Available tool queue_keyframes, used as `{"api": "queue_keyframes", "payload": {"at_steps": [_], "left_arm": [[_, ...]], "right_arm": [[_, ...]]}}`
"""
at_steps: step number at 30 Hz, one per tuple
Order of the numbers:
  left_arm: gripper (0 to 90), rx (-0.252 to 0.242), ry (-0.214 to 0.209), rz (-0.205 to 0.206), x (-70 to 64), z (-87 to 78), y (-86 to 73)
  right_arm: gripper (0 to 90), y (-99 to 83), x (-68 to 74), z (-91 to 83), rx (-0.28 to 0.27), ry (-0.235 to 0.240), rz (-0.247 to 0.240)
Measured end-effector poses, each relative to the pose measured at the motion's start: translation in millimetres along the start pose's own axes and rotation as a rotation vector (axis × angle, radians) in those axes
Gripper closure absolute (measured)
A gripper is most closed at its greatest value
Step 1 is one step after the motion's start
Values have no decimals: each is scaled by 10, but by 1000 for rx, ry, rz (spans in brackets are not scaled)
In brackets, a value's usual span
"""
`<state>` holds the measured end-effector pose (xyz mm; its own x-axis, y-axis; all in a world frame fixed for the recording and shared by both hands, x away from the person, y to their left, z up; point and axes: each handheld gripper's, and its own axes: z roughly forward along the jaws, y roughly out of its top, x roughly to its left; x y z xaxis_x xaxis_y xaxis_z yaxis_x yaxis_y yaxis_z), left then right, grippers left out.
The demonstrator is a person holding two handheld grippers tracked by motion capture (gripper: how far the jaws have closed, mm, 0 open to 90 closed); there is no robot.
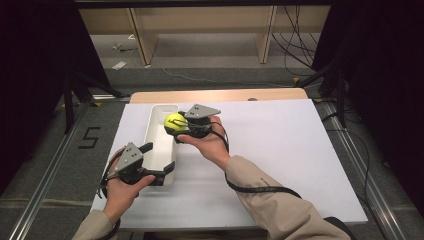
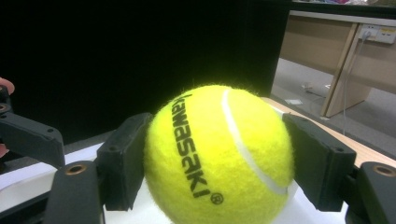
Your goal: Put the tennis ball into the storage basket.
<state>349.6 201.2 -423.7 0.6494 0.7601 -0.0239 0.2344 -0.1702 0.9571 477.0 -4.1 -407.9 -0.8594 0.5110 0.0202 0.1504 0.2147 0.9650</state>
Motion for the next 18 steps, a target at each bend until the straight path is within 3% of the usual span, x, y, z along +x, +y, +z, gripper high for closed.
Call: {"api": "queue_keyframes", "payload": {"at_steps": [18], "left_arm": [[0, -3, 0, 1, -2, 0, 1]], "right_arm": [[278, 29, 18, 60, -2, 5, 0]]}}
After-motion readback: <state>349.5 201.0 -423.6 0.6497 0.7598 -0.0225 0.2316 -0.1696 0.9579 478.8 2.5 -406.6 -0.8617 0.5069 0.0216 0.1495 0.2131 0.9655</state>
